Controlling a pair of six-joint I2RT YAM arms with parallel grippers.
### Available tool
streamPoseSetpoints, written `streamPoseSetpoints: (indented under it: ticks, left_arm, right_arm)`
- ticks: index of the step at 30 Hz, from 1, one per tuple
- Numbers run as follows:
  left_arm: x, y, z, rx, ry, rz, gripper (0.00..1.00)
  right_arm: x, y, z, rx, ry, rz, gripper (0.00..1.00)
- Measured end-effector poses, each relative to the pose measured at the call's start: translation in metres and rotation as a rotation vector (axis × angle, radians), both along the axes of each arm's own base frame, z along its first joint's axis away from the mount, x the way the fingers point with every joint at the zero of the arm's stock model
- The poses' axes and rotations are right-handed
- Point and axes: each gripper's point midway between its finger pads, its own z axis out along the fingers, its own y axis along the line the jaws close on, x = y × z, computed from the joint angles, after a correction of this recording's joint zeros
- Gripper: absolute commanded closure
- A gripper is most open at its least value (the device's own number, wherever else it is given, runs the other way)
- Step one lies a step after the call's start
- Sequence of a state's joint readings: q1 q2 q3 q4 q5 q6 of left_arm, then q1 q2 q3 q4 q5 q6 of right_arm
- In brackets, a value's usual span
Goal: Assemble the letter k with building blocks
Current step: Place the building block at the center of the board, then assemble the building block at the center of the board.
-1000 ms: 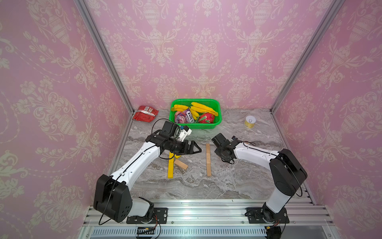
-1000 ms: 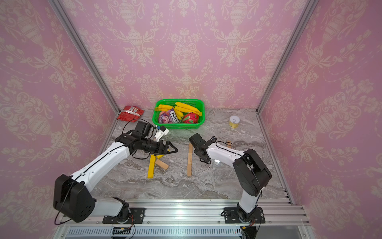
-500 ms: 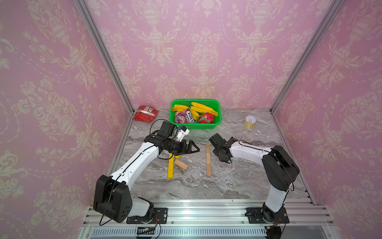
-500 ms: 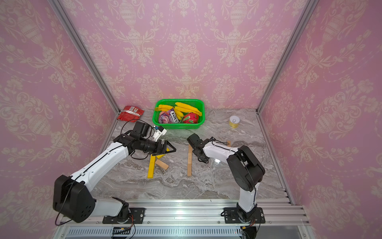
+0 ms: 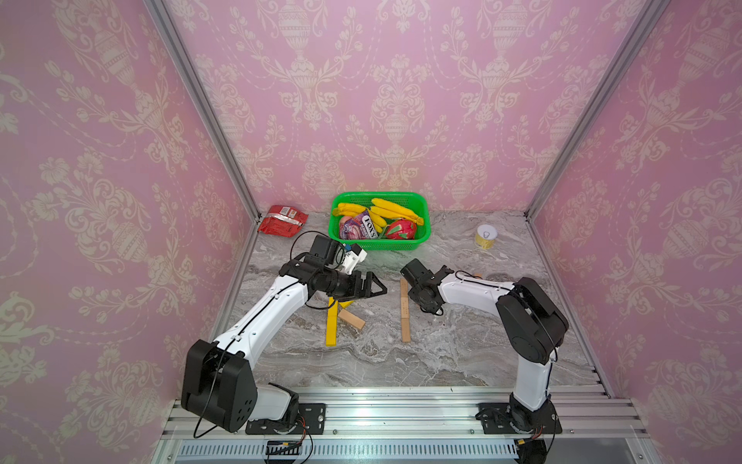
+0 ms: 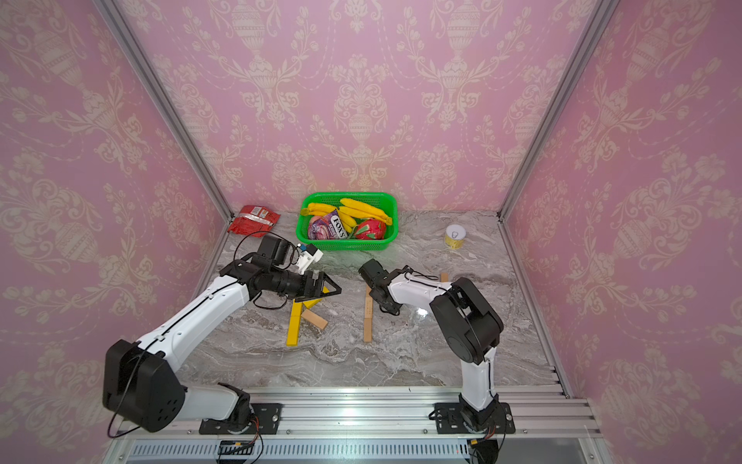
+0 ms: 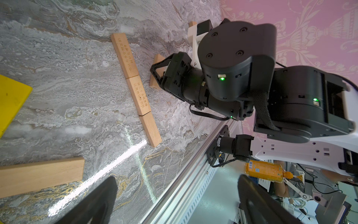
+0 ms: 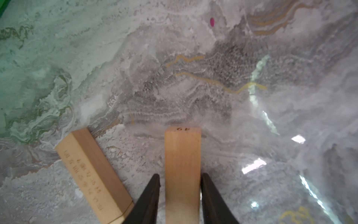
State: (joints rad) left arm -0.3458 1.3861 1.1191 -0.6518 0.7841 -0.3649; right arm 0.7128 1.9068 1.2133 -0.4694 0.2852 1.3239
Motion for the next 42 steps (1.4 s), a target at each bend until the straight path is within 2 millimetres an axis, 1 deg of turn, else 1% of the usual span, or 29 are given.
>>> streamPoseSetpoints:
  ticks: [6,10,13,15,18,19,21,22,24,26,29,31,34,38,40,42]
  left_arm:
    - [0.001,0.001,0.000,0.000,0.000,0.004,0.01]
    - [0.001,0.001,0.000,0.002,-0.004,0.001,0.01]
    - [0.001,0.001,0.000,0.004,-0.011,-0.002,0.01]
    - [0.001,0.002,0.000,0.004,-0.022,-0.004,0.01]
    - [-0.003,0.003,0.003,0.006,-0.052,-0.016,0.01]
    - [-0.003,0.004,0.004,0.006,-0.063,-0.019,0.03]
    - [-0.003,0.003,0.006,0.006,-0.087,-0.030,0.07]
    - [-0.003,0.002,0.007,0.007,-0.101,-0.037,0.09]
    - [-0.003,-0.001,0.004,0.020,-0.120,-0.058,0.13]
    - [-0.005,-0.009,0.001,0.034,-0.128,-0.097,0.17]
    - [-0.002,-0.022,-0.005,0.054,-0.128,-0.150,0.19]
    - [0.004,-0.025,-0.007,0.074,-0.133,-0.163,0.19]
    - [0.013,-0.030,-0.005,0.110,-0.164,-0.180,0.19]
    - [0.023,-0.049,0.000,0.166,-0.243,-0.237,0.24]
    - [0.027,-0.058,-0.006,0.187,-0.260,-0.264,0.26]
    - [0.031,-0.063,-0.020,0.218,-0.255,-0.285,0.26]
  right_arm:
    - [0.002,0.004,0.001,0.010,-0.014,0.007,0.41]
    - [0.002,0.006,0.003,0.012,-0.023,0.015,0.38]
    - [-0.003,0.004,0.011,0.008,-0.038,0.021,0.32]
    - [-0.007,0.003,0.026,0.014,-0.067,0.031,0.28]
    - [-0.006,0.001,0.064,0.054,-0.150,0.043,0.21]
    - [-0.007,-0.001,0.078,0.070,-0.183,0.046,0.18]
    - [-0.010,-0.006,0.100,0.082,-0.228,0.066,0.12]
    - [-0.012,-0.009,0.109,0.082,-0.249,0.083,0.10]
    - [-0.016,-0.012,0.120,0.071,-0.274,0.132,0.08]
    - [-0.023,-0.014,0.123,0.058,-0.288,0.208,0.05]
    - [-0.041,-0.017,0.120,0.053,-0.301,0.349,0.00]
    - [-0.057,-0.020,0.118,0.058,-0.311,0.445,0.00]
    - [-0.081,-0.026,0.123,0.075,-0.351,0.576,0.00]
    - [-0.114,-0.038,0.151,0.114,-0.500,0.732,0.00]
    - [-0.127,-0.043,0.166,0.132,-0.585,0.782,0.00]
    - [-0.140,-0.050,0.176,0.138,-0.657,0.820,0.00]
